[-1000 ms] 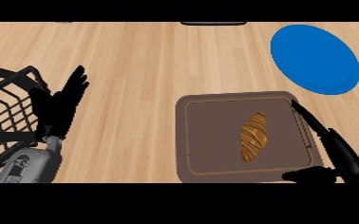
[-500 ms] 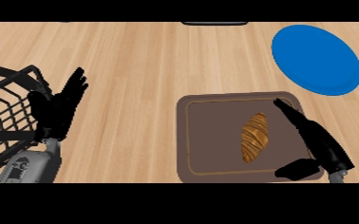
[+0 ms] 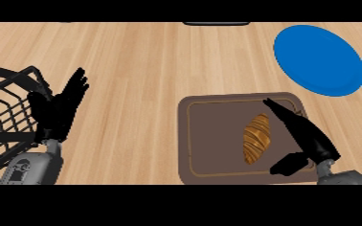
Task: Pick the croissant from the tray and place it in the plate
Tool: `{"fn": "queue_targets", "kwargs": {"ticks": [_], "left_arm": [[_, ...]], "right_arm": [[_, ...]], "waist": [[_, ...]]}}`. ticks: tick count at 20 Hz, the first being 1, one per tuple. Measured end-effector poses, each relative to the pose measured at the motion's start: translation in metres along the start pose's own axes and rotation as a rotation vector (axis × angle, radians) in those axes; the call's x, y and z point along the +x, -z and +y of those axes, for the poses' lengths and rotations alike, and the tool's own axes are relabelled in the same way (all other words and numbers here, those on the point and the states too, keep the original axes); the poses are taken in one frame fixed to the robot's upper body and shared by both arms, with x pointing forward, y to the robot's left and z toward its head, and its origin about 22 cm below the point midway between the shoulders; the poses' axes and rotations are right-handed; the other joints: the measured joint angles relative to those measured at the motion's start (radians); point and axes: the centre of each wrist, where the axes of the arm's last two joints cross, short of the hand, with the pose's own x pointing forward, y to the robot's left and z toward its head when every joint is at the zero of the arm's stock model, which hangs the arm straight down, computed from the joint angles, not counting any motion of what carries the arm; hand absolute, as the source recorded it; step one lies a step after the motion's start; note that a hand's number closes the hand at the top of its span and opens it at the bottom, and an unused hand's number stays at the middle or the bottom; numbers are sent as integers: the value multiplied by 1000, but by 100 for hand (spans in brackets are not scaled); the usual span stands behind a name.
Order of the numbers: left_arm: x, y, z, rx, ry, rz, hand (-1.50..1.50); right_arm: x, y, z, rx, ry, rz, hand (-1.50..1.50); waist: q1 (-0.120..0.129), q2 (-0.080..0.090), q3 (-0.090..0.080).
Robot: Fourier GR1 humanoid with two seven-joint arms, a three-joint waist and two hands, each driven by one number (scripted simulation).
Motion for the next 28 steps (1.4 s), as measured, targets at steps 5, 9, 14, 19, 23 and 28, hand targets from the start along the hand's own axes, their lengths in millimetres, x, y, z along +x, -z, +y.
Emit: {"fn": "queue_targets", "kwargs": {"ticks": [5, 9, 14, 19, 23, 28], "left_arm": [[-1, -5, 4, 1, 1, 0, 0], [2, 5, 3, 10, 2, 0, 0], [2, 1, -6, -2, 2, 4, 0], [0, 3, 0, 2, 0, -1, 0], [1, -1, 3, 3, 0, -3, 0], [6, 0, 2, -1, -1, 3, 0]], "right_arm": [[9, 8, 7, 8, -23, 26, -150], [10, 27, 16, 15, -45, 33, -150], [11, 44, 20, 40, -84, 49, -150], [13, 42, 20, 102, -133, 1, 150], [13, 38, 24, 103, -144, -51, 150], [19, 43, 26, 88, -137, -71, 150]], "waist": [[0, 0, 0], [0, 1, 0], [2, -3, -4], [-2, -8, -10], [-2, -11, -14], [-3, -10, -15]]}}
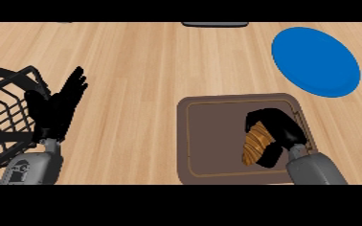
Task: Pick the croissant from the tray and place it in the plate
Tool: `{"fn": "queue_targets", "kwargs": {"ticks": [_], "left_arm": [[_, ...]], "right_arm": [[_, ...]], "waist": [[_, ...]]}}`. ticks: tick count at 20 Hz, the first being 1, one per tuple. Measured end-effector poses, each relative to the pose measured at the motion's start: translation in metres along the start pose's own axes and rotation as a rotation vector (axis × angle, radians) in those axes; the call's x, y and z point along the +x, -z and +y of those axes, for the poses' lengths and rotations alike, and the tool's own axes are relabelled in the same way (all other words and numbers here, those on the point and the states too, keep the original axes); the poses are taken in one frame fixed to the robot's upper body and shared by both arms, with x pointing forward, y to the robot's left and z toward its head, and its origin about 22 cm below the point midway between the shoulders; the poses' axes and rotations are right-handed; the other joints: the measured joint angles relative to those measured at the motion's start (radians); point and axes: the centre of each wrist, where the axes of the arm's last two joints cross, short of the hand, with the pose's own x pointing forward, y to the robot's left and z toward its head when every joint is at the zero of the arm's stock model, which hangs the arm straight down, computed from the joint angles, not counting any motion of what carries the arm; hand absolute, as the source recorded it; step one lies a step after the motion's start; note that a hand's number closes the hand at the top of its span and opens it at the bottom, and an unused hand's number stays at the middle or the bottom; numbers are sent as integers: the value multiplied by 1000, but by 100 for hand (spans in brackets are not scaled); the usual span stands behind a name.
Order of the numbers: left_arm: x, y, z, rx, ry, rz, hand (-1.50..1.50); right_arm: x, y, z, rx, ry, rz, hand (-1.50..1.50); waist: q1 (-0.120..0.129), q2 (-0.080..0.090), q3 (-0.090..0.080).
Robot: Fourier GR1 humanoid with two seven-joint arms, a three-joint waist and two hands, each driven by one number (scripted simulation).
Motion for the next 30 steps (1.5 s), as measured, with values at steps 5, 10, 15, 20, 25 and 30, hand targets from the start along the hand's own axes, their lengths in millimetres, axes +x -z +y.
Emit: {"fn": "queue_targets", "kwargs": {"ticks": [5, 10, 15, 20, 25, 30], "left_arm": [[-1, 2, -1, -2, 1, -3, 0], [2, 3, -7, -12, 7, -11, 0], [-2, 2, -5, -7, 2, -2, 0], [-4, 1, -6, 8, 6, 4, 0], [-3, 3, -4, 6, -3, 3, 0], [2, 3, -9, 0, -3, 0, 0]], "right_arm": [[16, 25, -8, -51, -27, -34, 150], [32, 64, -38, -127, -83, -91, 150], [51, 66, -64, -404, -98, -131, 150], [49, 55, -101, -704, -107, -87, 150], [29, 46, -122, -848, -18, 4, 150], [-4, 41, -152, -908, 85, 83, 150]], "waist": [[6, 4, 3], [19, 12, 11], [9, 10, 14], [1, 8, 15], [2, 10, 15], [8, 12, 15]]}}
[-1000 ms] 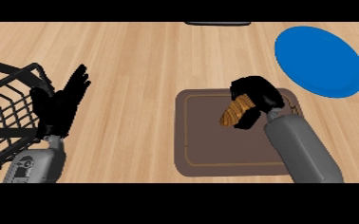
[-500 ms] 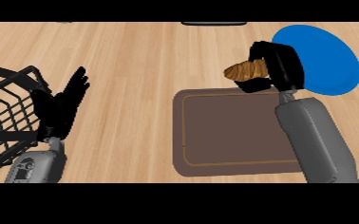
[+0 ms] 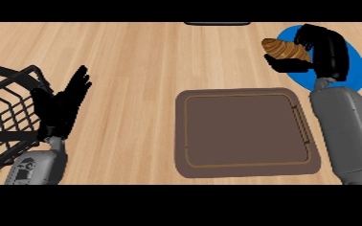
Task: Pick the croissant from the tray and place it in the plate
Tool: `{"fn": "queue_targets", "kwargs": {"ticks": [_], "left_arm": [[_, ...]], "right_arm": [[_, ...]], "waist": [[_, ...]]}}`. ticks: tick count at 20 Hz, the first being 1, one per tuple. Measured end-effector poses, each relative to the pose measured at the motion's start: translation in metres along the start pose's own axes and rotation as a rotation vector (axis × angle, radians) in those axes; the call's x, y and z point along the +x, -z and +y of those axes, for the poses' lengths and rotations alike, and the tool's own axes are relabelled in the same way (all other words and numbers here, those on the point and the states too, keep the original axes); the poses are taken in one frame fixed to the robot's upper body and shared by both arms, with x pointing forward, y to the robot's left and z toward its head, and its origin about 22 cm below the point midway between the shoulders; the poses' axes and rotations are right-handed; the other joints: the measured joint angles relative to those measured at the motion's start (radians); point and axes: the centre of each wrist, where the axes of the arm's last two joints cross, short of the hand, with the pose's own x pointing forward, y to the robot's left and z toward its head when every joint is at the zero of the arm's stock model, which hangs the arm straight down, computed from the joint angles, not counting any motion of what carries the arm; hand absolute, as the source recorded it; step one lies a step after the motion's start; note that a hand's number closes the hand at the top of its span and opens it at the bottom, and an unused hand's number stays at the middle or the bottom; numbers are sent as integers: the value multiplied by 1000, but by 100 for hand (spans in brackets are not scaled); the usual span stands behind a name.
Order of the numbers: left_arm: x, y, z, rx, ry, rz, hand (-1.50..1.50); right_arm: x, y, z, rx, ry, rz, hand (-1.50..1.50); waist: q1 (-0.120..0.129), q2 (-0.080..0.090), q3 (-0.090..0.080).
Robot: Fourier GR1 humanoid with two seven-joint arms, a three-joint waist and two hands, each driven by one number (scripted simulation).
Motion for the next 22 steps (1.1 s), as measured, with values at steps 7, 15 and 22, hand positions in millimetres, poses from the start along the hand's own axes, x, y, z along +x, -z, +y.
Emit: {"fn": "queue_targets", "kwargs": {"ticks": [7, 15, 22], "left_arm": [[-1, -2, 4, -13, 1, -9, 0], [-3, -2, -2, -35, 9, -22, 0], [6, 4, -4, -46, 3, -31, 0]], "right_arm": [[-63, 23, -24, -51, -11, 101, 150], [-122, 21, -49, 29, -121, 169, 150], [-148, 11, -59, 195, -19, 244, -150]], "waist": [[13, 4, 0], [37, 16, 2], [50, 24, 4]]}}
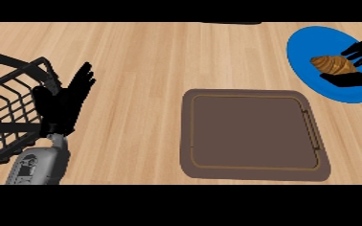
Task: Pick the croissant from the tray and place it in the plate
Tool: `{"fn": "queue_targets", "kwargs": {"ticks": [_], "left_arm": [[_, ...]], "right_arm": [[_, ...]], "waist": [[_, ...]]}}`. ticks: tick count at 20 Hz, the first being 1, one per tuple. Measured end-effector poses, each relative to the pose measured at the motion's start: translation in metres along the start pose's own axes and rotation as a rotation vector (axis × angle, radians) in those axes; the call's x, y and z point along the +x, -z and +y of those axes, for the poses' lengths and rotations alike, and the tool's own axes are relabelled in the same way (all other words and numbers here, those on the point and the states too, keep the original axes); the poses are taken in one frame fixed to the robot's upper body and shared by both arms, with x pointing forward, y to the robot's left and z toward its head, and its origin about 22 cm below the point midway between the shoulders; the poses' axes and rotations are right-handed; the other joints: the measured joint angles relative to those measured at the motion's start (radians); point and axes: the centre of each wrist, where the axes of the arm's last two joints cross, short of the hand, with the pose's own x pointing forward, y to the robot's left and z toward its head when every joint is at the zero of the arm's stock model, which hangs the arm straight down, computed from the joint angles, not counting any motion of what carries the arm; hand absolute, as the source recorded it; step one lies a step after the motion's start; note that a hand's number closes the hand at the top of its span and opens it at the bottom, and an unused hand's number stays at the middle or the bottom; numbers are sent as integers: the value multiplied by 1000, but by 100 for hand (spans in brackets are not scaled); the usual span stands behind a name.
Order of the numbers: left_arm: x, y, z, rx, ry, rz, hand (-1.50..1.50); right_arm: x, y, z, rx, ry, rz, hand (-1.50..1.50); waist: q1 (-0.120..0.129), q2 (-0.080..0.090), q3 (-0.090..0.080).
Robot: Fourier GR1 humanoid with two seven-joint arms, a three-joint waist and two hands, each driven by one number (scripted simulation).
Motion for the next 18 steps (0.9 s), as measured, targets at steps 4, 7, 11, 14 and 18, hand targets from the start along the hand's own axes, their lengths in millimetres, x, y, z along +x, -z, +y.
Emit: {"fn": "queue_targets", "kwargs": {"ticks": [4, 7, 11, 14, 18], "left_arm": [[-1, 2, -1, 1, 3, -3, 0], [0, 0, -1, -1, 5, 0, 0], [-3, 2, -1, 8, 0, 3, 0], [-8, 0, 4, 14, 1, 8, 0], [-14, -5, 3, 21, 9, 18, 0]], "right_arm": [[-4, 0, -7, -4, 39, -74, -150], [-6, 0, -11, -62, 100, -166, -150], [8, 8, -15, -100, 270, -315, -150], [9, 11, -26, -116, 397, -343, -150], [6, 12, -37, -67, 572, -274, -150]], "waist": [[-2, 0, 1], [-6, -3, 1], [-17, -8, 0], [-24, -12, -1], [-29, -16, -3]]}}
